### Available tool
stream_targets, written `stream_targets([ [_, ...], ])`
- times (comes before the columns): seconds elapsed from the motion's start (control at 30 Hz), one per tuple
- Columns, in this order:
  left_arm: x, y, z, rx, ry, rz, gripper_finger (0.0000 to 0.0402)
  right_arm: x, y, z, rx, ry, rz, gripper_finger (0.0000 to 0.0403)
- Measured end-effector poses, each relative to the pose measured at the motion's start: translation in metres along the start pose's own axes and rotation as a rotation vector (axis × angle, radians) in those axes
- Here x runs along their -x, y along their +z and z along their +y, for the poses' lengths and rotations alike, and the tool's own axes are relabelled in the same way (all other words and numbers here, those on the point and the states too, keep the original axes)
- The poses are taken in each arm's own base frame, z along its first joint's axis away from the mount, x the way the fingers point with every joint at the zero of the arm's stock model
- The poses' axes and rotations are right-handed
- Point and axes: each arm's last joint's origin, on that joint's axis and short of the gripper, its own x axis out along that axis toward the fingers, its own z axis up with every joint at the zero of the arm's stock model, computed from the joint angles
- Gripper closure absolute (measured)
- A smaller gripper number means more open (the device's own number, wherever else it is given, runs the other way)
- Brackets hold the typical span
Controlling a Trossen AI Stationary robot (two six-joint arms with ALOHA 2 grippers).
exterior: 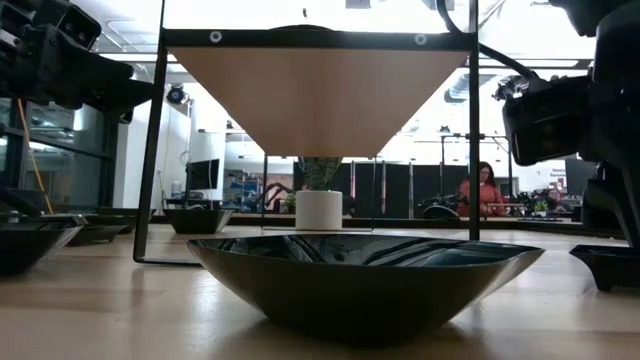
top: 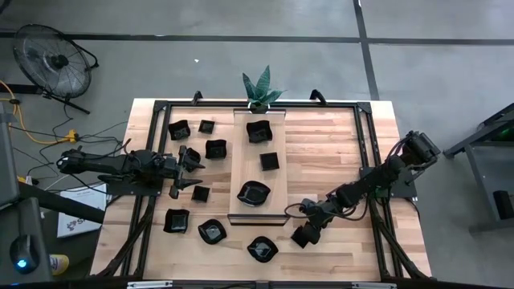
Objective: Pick & Place Mini shaped plates
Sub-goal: Stack the black square plate on top of the black square plate on the shelf
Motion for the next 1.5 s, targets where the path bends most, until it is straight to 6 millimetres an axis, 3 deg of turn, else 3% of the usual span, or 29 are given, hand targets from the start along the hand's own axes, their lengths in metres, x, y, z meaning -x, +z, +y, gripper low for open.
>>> stream_targets([
  [0.5, 0.0, 0.0, 0.0, 0.0, 0.0, 0.0, 0.0168, 0.0, -0.001, -0.001, -0.02, 0.002, 0.02, 0.0397],
  [1.07, 0.0, 0.0, 0.0, 0.0, 0.0, 0.0, 0.0168, 0.021, -0.009, 0.013, 0.022, 0.06, -0.05, 0.0396],
  [1.5, 0.0, 0.0, 0.0, 0.0, 0.0, 0.0, 0.0168, 0.06, -0.006, 0.023, 0.025, 0.156, -0.136, 0.04],
])
